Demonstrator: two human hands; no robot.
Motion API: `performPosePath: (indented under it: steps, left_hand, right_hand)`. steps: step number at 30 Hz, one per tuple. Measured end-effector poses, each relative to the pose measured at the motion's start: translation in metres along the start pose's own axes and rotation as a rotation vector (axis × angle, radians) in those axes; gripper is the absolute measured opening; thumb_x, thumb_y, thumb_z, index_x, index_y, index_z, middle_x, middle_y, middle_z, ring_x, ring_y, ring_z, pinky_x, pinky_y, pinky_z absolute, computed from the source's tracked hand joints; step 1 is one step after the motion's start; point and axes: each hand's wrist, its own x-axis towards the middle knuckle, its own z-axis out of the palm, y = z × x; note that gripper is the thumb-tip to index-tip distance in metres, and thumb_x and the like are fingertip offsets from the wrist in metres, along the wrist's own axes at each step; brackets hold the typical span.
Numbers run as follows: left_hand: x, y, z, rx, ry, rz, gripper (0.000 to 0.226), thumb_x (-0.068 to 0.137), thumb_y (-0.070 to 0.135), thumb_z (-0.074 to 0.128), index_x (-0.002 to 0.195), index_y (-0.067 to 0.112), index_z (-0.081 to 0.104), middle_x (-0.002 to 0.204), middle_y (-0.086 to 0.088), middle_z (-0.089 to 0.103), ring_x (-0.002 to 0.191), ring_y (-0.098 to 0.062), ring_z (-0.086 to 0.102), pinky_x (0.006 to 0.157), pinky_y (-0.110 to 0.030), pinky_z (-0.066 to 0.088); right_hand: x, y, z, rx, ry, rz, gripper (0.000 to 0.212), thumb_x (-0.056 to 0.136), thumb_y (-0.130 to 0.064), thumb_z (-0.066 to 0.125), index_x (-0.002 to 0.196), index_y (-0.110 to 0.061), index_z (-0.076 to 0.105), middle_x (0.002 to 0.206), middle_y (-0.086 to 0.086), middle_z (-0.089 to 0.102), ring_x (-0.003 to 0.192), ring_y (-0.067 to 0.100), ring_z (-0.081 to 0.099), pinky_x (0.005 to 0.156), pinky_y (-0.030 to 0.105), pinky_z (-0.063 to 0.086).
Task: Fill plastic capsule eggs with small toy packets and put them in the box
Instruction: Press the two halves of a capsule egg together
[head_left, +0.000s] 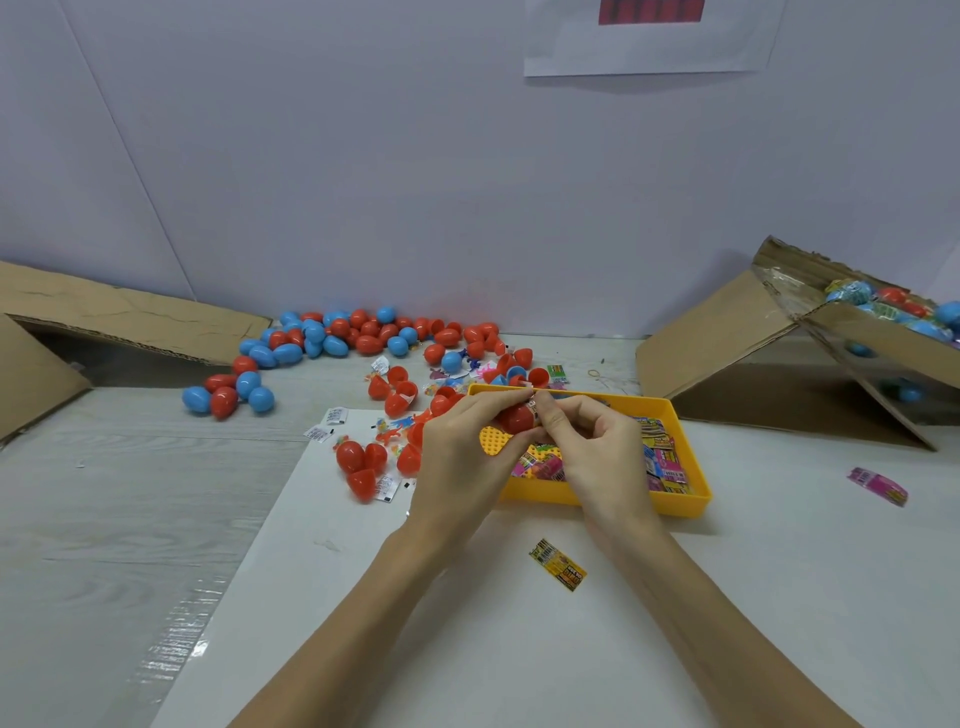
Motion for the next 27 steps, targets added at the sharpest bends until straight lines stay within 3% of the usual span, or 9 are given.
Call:
performPosePath:
  steps: [3,7,9,13,16,19,23,27]
  left_hand:
    - [0.003,-0.002,-0.006,-0.046,-0.035,-0.037,0.049,0.081,0.019,0.085,0.127,0.015,0.070,0.116,0.009,0.072,0.102,-0.001,0.070,0.091,-0.019,0.057]
    - [0.004,0.000,-0.009,-0.108,-0.057,-0.062,0.049,0.078,0.025,0.085,0.124,0.016,0.072,0.112,0.007,0.074,0.099,0.000,0.072,0.089,-0.021,0.058]
    - [0.007,-0.002,-0.015,-0.098,-0.031,-0.080,0.050,0.078,0.030,0.083,0.124,0.015,0.072,0.111,0.004,0.076,0.098,-0.002,0.073,0.088,-0.020,0.058]
    - [0.012,-0.010,-0.024,-0.015,0.038,-0.125,0.050,0.079,0.035,0.079,0.124,0.015,0.072,0.112,0.009,0.072,0.097,0.002,0.069,0.087,-0.013,0.054]
    - [0.013,-0.016,-0.024,0.041,0.055,-0.153,0.044,0.082,0.025,0.082,0.123,0.016,0.072,0.111,0.006,0.071,0.097,0.000,0.068,0.086,-0.010,0.052]
    - [0.015,-0.022,-0.024,0.060,0.050,-0.172,0.041,0.084,0.016,0.082,0.124,0.019,0.072,0.109,0.004,0.068,0.097,0.004,0.065,0.084,-0.006,0.049]
    - [0.015,-0.023,-0.022,0.068,0.045,-0.179,0.040,0.086,0.014,0.081,0.124,0.021,0.071,0.110,0.005,0.066,0.100,0.004,0.063,0.085,-0.007,0.049]
    - [0.015,-0.023,-0.021,0.058,0.029,-0.166,0.039,0.086,0.015,0.082,0.122,0.022,0.072,0.111,0.006,0.066,0.100,0.002,0.064,0.086,-0.010,0.051]
  right_hand:
    - [0.004,-0.001,-0.002,-0.005,0.002,0.001,0.025,0.095,-0.040,0.069,0.095,-0.018,0.080,0.086,-0.002,0.079,0.090,0.014,0.075,0.079,0.031,0.062]
    - [0.011,-0.001,-0.010,0.036,0.128,0.051,0.020,0.095,-0.036,0.072,0.091,-0.018,0.079,0.084,-0.001,0.078,0.087,0.019,0.075,0.084,0.039,0.063]
    - [0.017,-0.001,-0.020,-0.091,0.145,-0.011,0.015,0.094,-0.035,0.074,0.092,-0.021,0.078,0.085,-0.005,0.077,0.086,0.013,0.074,0.082,0.037,0.063]
    - [0.021,0.003,-0.026,-0.356,0.000,-0.098,0.013,0.093,-0.027,0.076,0.103,-0.017,0.078,0.086,-0.004,0.076,0.081,0.010,0.072,0.074,0.029,0.061]
    - [0.019,0.007,-0.016,-0.408,-0.088,-0.141,0.022,0.100,-0.008,0.065,0.121,-0.009,0.073,0.092,0.000,0.077,0.079,0.007,0.075,0.078,0.025,0.063]
    - [0.015,0.006,-0.013,-0.525,-0.105,-0.279,0.025,0.102,-0.002,0.059,0.118,-0.013,0.074,0.102,-0.001,0.076,0.089,0.004,0.074,0.086,0.024,0.061]
    - [0.012,0.007,-0.012,-0.749,-0.333,-0.446,0.017,0.101,-0.023,0.066,0.111,-0.021,0.080,0.115,-0.006,0.073,0.112,0.012,0.057,0.098,0.031,0.047]
    - [0.006,0.011,-0.007,-0.973,-0.462,-0.463,0.042,0.103,-0.053,0.049,0.096,-0.029,0.083,0.106,-0.019,0.073,0.112,0.007,0.046,0.102,0.037,0.036]
